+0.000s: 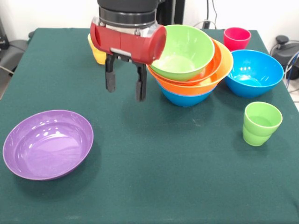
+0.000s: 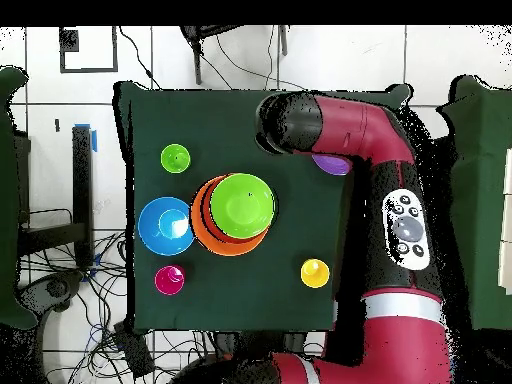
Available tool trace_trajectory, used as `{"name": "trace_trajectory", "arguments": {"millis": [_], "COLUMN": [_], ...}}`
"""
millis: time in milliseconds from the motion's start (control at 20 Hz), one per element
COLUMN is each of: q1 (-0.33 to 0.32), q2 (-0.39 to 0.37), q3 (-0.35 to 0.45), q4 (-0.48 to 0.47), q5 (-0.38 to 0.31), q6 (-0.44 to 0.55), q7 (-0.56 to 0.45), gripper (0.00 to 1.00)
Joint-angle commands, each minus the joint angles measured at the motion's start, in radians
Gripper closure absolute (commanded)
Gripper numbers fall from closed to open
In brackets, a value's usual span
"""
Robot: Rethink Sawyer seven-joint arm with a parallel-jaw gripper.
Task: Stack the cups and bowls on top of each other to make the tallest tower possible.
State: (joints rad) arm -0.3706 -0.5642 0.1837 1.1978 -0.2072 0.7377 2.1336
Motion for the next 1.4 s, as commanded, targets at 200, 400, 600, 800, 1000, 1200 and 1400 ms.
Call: {"name": "trace_trajectory", "arguments": {"millis": [200,400,600,800,1000,1200,1400], "q1": [0.041,0.05,0.052,0.022,-0.008,-0.007,-0.006], "q2": [0.052,0.05,0.055,0.028,0.009,-0.029,-0.044], "q3": [0.079,0.069,0.06,0.067,0.075,0.067,0.073], "q4": [-0.041,-0.04,-0.057,-0.052,-0.051,0.007,0.031], "q5": [-0.05,-0.051,-0.058,-0.06,-0.061,-0.055,-0.048], "q6": [0.123,0.119,0.125,0.159,0.183,0.16,0.161], "q7": [-0.152,-0.141,-0.146,-0.208,-0.255,-0.218,-0.204], "gripper": [0.0,0.0,0.0,0.0,0.0,0.0,0.0]}}
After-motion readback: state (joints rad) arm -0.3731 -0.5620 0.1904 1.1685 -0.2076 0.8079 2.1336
